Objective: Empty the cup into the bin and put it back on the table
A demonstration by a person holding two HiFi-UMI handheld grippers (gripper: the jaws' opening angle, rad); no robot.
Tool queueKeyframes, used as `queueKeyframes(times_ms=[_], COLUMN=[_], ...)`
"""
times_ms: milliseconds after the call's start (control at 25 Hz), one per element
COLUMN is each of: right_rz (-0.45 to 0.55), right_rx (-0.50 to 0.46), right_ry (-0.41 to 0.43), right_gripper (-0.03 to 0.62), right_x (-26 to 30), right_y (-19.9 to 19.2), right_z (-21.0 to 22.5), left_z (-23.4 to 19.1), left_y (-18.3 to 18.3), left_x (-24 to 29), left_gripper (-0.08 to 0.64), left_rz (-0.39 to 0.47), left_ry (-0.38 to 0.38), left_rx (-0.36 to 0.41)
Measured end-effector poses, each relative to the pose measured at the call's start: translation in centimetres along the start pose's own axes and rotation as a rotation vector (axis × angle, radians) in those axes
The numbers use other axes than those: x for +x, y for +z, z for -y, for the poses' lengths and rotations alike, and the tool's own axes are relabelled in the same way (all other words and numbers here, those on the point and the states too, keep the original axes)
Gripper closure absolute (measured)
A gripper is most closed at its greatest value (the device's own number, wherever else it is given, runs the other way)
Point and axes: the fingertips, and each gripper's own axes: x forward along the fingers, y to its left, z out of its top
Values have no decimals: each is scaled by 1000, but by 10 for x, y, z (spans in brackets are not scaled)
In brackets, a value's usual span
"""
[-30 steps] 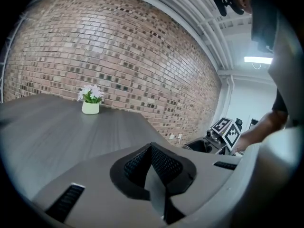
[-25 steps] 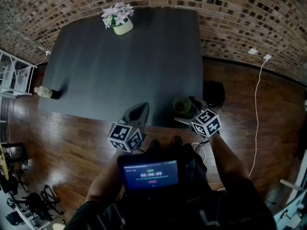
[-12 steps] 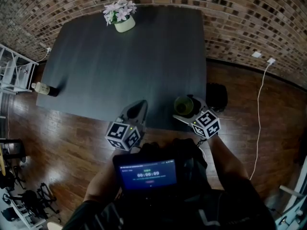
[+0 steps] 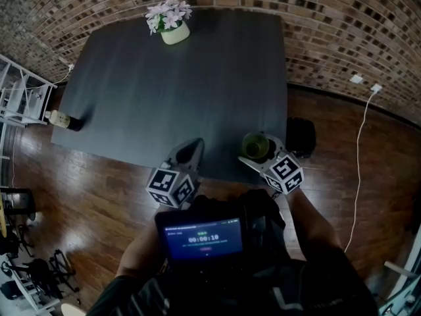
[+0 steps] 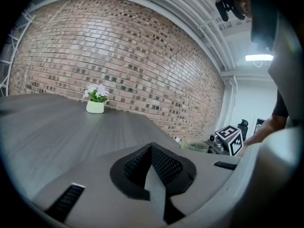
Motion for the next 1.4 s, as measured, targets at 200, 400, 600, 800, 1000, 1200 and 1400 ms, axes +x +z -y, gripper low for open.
queueKeyframes(times_ms=[200,400,600,800,1000,1200,1400], right_rz=[7,42,65,85,105,121,132], right_rx=[25,46,46,35,30,39,56], right_ry=[-2,-2,-12,-31,-55,-67,-97], right_gripper=[206,209,207,207,208,207,208], right_x=[-2,-14,-30,-46,-55,-63,-68], right_y=[2,33,67,100,120,131,133], right_z=[2,-1,-5,-9,-15,-21,-29], left_z=[1,1,8,14,17,21,18], left_y=[4,22,47,66,82,94,98], left_x=[-4,-11,-15,-19,-22,-27,-34], left_gripper=[563,563,563,563,563,563,563], left_rz=[4,5,8,7,54,78,90], left_ry=[-3,3,-17,-38,-68,-86,-106], left_rx=[5,-13,-15,-15,3,2,9])
